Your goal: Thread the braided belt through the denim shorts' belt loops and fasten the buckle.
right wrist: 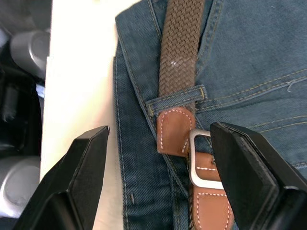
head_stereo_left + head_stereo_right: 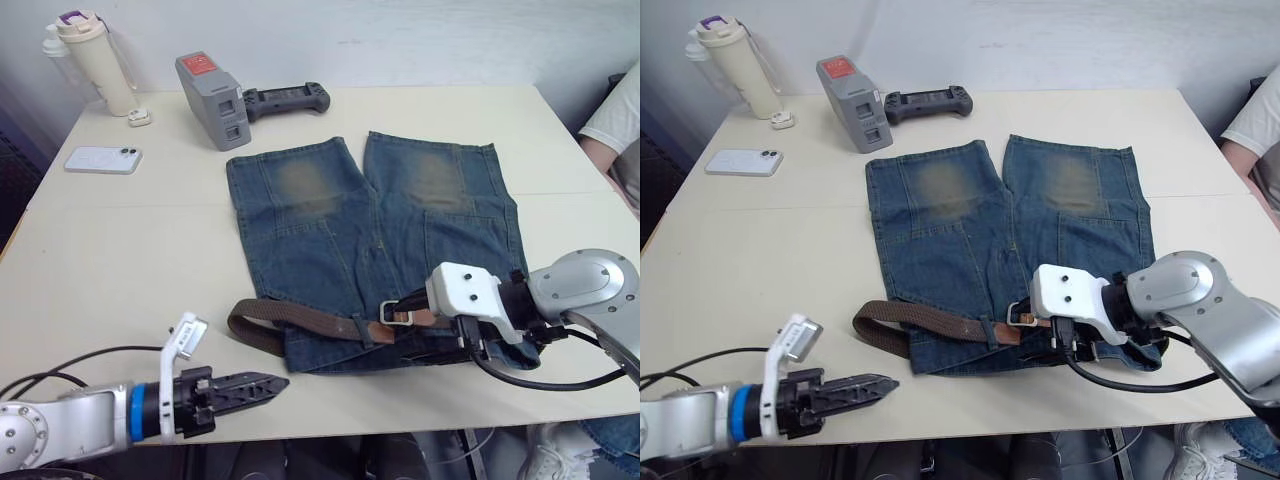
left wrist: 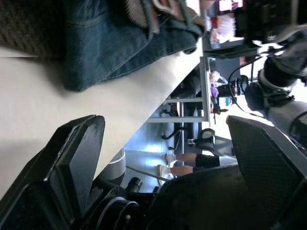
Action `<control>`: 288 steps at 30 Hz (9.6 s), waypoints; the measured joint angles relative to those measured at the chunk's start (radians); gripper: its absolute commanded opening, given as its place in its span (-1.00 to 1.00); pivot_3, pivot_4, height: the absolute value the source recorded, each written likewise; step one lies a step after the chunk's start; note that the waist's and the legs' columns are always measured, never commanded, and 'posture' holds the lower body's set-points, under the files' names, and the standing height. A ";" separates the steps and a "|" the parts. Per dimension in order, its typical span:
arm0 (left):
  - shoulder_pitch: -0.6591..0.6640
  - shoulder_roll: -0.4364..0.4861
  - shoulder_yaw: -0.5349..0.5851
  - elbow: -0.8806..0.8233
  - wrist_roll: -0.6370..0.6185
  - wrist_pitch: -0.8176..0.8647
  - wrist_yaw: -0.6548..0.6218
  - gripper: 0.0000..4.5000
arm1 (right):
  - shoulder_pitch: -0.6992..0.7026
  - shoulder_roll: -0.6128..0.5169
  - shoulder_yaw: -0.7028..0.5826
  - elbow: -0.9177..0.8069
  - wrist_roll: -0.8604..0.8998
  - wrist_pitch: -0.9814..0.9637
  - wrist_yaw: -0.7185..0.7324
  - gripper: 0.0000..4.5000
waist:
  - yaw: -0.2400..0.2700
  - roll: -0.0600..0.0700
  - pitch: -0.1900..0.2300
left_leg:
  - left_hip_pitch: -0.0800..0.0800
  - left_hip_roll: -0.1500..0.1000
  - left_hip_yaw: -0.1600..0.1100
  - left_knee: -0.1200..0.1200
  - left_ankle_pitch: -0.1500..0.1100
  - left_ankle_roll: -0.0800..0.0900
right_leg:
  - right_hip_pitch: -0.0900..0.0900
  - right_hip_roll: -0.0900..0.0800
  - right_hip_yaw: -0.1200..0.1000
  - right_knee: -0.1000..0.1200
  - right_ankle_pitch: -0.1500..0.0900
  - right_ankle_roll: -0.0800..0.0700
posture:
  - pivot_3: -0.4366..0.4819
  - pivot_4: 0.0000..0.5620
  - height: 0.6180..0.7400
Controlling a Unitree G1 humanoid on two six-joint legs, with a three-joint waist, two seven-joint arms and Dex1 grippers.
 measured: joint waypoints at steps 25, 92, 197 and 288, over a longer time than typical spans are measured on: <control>-0.782 -0.122 -0.114 0.445 0.004 0.347 0.094 1.00 | 0.208 0.078 0.110 -0.038 -0.381 -0.233 -0.154 -0.18 | -0.006 -0.003 0.001 | 0.002 0.000 0.000 -0.002 0.004 -0.001 | 0.001 0.000 0.001 0.003 0.000 0.001 | -0.05 -0.47 -0.47; -1.129 -0.274 -0.645 0.435 1.284 -0.032 -0.660 -0.97 | 0.108 0.076 -0.030 -0.112 -0.212 -0.035 -0.156 -1.00 | -0.002 -0.005 0.000 | -0.001 0.000 0.001 0.002 0.004 0.000 | -0.001 0.000 0.000 0.008 0.001 0.001 | -0.05 -0.47 -0.47; -1.109 -0.557 -0.646 0.317 1.699 -0.194 -1.012 1.00 | 0.376 -0.089 -0.663 -0.069 0.038 0.141 0.011 0.99 | 0.000 0.000 -0.003 | -0.001 0.000 -0.002 0.013 0.004 0.003 | 0.003 -0.001 0.000 0.012 0.002 0.001 | -0.05 -0.47 -0.47; -1.234 -0.474 -0.524 0.466 1.805 -0.123 -0.874 1.00 | -0.073 0.276 0.086 0.319 -0.256 -0.072 -0.361 0.77 | -0.017 -0.001 -0.002 | -0.003 0.000 0.001 0.012 0.005 0.004 | 0.000 -0.001 0.000 0.014 0.004 0.004 | -0.05 -0.47 -0.47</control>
